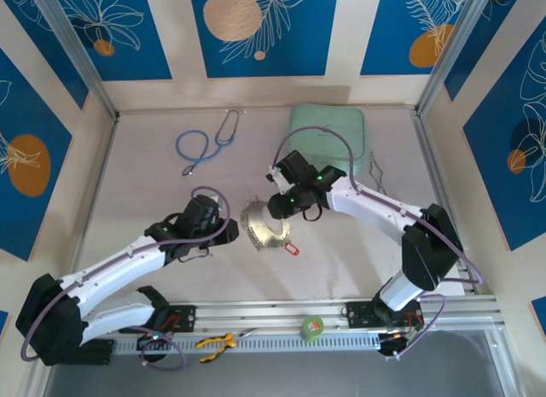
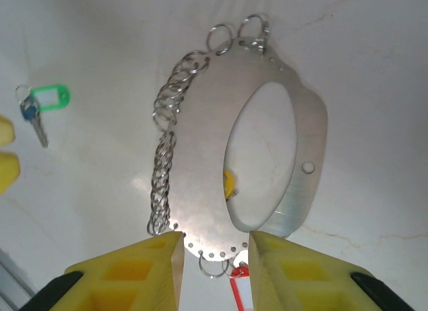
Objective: Put the keys on the keyring
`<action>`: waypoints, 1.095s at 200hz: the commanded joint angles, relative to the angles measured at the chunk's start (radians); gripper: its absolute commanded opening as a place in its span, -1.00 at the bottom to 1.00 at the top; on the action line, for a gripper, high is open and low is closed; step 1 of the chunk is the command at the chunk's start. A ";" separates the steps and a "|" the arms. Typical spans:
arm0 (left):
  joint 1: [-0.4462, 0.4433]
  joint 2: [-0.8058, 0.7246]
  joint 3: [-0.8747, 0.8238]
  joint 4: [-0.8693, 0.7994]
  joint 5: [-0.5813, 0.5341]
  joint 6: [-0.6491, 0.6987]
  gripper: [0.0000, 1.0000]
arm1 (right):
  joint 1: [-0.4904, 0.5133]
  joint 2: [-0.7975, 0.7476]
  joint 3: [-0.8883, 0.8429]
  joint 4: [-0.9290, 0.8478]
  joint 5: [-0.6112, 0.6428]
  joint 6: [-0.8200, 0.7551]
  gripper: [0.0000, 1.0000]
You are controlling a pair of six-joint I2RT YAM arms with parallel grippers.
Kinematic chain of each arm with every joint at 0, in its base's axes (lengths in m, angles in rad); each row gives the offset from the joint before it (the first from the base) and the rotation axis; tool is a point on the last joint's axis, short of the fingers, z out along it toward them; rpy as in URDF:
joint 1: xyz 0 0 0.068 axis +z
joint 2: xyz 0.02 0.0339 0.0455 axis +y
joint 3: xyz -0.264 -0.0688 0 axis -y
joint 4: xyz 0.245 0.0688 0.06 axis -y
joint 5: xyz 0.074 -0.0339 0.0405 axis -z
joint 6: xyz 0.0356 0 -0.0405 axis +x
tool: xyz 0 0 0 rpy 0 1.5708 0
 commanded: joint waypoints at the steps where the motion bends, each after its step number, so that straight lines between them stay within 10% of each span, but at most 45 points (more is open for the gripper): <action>1: 0.017 0.022 0.033 0.012 -0.045 -0.024 -0.19 | -0.005 0.063 0.073 -0.018 0.033 0.160 -0.37; 89: 0.038 -0.022 -0.028 0.099 -0.105 -0.045 -0.26 | -0.009 0.448 0.390 -0.071 0.059 0.112 -0.41; 219: 0.038 -0.040 -0.036 0.105 -0.122 -0.027 -0.28 | -0.032 0.609 0.524 -0.122 0.007 0.079 -0.53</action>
